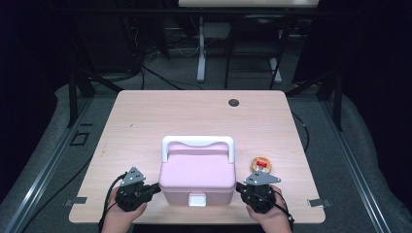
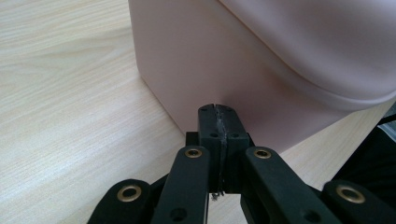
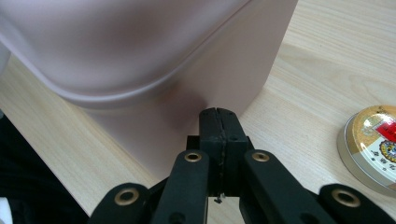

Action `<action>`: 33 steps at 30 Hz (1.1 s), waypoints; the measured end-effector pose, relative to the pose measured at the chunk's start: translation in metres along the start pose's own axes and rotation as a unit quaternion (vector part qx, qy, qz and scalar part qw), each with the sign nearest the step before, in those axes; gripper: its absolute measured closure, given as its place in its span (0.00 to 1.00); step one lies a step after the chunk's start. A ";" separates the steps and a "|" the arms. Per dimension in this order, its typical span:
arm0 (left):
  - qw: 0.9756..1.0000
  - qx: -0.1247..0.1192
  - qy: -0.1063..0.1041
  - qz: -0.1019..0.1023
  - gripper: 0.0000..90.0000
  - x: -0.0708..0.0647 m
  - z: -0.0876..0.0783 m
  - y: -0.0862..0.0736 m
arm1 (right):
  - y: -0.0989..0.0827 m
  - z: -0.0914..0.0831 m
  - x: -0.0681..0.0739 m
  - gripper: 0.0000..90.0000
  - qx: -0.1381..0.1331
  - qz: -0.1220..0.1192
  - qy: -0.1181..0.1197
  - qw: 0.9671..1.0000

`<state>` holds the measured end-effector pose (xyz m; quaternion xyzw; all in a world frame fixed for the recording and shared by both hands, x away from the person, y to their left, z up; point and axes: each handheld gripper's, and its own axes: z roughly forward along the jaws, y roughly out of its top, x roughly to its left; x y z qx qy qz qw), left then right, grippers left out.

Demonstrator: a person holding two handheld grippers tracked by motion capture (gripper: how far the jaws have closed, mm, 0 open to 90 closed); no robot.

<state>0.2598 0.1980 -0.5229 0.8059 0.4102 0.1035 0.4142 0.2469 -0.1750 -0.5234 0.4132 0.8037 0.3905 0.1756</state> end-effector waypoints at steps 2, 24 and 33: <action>1.000 -0.003 -0.005 -0.004 1.00 0.002 0.000 0.000 | 0.000 0.000 0.000 1.00 0.000 -0.002 0.000 1.000; 1.000 -0.028 -0.009 -0.003 0.51 0.024 -0.007 0.004 | 0.004 -0.002 -0.016 0.62 -0.014 -0.017 -0.007 1.000; 1.000 -0.009 0.001 -0.016 0.46 0.026 -0.013 0.010 | 0.008 -0.003 -0.019 0.43 0.017 -0.027 -0.013 0.999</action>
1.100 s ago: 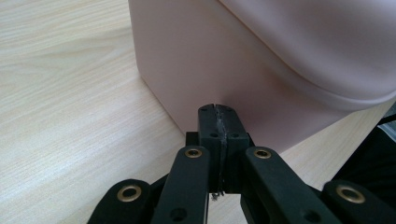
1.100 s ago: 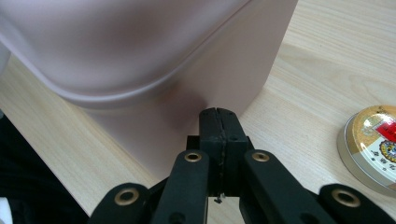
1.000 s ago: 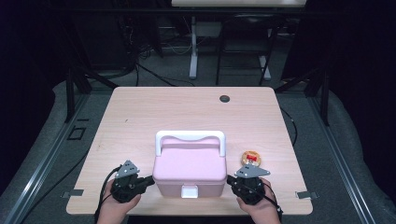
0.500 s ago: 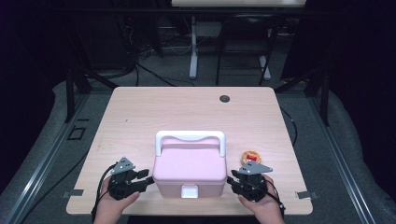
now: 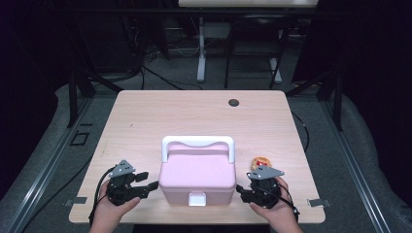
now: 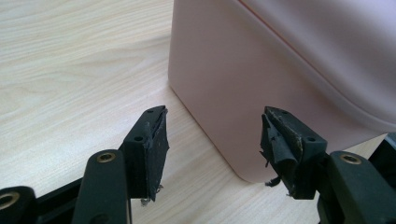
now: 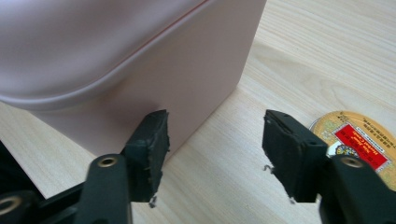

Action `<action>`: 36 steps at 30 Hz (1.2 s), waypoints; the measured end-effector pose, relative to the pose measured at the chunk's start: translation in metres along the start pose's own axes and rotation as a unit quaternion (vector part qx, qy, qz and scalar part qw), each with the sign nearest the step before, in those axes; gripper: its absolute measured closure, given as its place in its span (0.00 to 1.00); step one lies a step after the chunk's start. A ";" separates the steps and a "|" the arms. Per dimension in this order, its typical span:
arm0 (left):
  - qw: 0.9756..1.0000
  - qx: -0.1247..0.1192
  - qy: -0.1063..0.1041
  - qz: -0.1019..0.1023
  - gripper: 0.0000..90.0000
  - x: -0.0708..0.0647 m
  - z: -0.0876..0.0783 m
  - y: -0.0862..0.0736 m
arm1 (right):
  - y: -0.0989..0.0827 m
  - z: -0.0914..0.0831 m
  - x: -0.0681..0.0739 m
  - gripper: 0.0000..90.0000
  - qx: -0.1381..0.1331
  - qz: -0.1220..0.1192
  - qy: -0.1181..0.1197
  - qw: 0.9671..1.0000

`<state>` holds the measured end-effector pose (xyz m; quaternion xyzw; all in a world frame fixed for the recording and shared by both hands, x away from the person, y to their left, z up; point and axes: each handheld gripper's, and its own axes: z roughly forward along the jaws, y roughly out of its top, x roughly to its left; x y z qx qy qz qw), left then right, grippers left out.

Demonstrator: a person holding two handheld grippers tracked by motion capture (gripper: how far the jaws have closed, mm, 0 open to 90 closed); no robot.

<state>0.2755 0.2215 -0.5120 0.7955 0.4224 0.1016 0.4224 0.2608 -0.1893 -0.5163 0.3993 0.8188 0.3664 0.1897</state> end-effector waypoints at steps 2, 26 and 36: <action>1.000 0.002 -0.001 0.003 0.46 -0.001 -0.001 0.003 | 0.002 -0.002 -0.002 0.40 0.003 0.004 0.004 1.000; 0.999 -0.023 -0.025 0.014 0.38 0.002 -0.018 0.053 | 0.042 -0.025 -0.029 0.44 -0.011 -0.005 0.034 0.999; 0.999 -0.027 -0.035 0.024 0.49 -0.005 -0.018 0.077 | 0.067 -0.032 -0.029 0.48 -0.030 0.007 0.062 0.998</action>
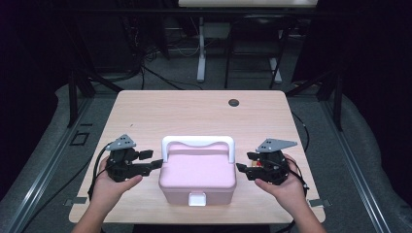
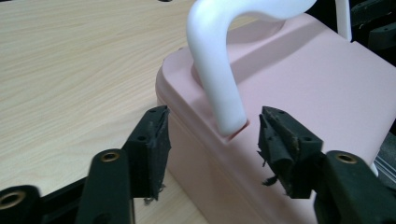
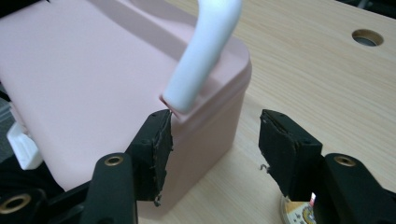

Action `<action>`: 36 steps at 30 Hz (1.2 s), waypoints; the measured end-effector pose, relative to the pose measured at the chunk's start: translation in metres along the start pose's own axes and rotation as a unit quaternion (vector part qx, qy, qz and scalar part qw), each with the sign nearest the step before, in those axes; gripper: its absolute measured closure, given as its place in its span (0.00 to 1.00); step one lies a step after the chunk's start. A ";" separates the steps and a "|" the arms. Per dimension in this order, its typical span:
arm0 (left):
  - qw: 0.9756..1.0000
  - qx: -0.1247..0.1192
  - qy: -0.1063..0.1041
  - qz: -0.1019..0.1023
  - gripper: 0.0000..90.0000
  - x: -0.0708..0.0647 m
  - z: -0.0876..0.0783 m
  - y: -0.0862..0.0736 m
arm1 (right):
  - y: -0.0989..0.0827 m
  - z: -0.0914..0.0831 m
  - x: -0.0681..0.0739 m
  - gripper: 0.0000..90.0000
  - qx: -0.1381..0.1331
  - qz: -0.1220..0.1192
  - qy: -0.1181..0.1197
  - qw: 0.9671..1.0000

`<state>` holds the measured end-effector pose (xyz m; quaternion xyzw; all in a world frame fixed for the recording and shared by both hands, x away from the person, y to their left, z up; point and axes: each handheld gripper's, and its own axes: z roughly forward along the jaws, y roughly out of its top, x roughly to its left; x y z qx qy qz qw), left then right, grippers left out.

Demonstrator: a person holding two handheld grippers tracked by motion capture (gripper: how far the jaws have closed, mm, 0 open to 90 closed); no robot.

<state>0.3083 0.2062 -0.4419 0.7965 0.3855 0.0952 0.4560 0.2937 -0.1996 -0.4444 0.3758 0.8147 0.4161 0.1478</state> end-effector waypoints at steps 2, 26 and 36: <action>1.000 -0.001 -0.001 -0.001 0.51 0.000 0.002 0.003 | 0.004 0.000 0.000 0.48 -0.003 0.002 0.009 1.000; 1.000 0.010 -0.009 -0.011 0.55 0.003 0.025 0.016 | 0.023 0.028 0.002 0.43 -0.004 0.016 0.030 0.999; 1.000 0.022 -0.012 -0.013 0.72 0.000 0.027 0.020 | 0.027 0.029 0.002 0.62 -0.005 0.018 0.039 0.999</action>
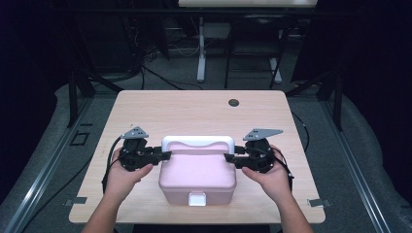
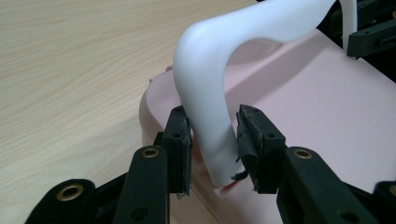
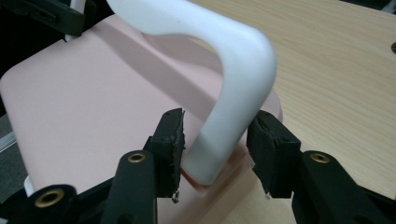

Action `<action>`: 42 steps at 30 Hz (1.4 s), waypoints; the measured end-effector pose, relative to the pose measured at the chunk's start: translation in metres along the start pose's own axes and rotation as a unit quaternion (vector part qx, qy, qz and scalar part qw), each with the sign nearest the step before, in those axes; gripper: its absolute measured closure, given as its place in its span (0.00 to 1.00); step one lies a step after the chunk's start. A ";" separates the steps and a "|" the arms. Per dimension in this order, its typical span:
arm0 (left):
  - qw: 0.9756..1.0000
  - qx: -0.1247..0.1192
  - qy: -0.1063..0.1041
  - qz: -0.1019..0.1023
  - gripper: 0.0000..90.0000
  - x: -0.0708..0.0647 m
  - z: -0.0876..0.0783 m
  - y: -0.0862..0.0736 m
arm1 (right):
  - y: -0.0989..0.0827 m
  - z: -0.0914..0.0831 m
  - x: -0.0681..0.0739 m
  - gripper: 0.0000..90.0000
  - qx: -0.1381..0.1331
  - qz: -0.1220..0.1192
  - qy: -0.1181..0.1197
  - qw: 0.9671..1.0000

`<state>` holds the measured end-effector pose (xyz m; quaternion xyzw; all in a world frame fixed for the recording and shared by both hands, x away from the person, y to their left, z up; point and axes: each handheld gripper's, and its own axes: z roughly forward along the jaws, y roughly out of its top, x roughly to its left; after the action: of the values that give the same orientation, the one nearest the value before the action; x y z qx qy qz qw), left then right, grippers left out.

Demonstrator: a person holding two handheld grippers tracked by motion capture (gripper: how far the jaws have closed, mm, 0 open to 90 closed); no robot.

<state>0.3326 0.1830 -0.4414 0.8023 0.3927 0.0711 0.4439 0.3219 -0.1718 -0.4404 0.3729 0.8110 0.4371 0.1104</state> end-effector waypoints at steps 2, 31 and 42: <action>1.000 0.000 0.002 0.000 0.73 0.000 0.000 0.000 | 0.001 0.000 0.001 0.65 0.003 0.000 -0.001 1.000; 0.999 -0.024 0.020 0.028 0.81 -0.020 -0.011 -0.017 | -0.012 -0.010 0.017 0.82 -0.015 -0.018 -0.004 1.000; 0.999 -0.016 0.017 0.028 0.82 -0.021 -0.013 -0.017 | -0.012 -0.012 0.019 0.82 -0.006 -0.015 0.004 1.000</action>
<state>0.3030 0.1818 -0.4415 0.8046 0.3763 0.1030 0.4477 0.2961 -0.1700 -0.4399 0.3582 0.8144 0.4415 0.1163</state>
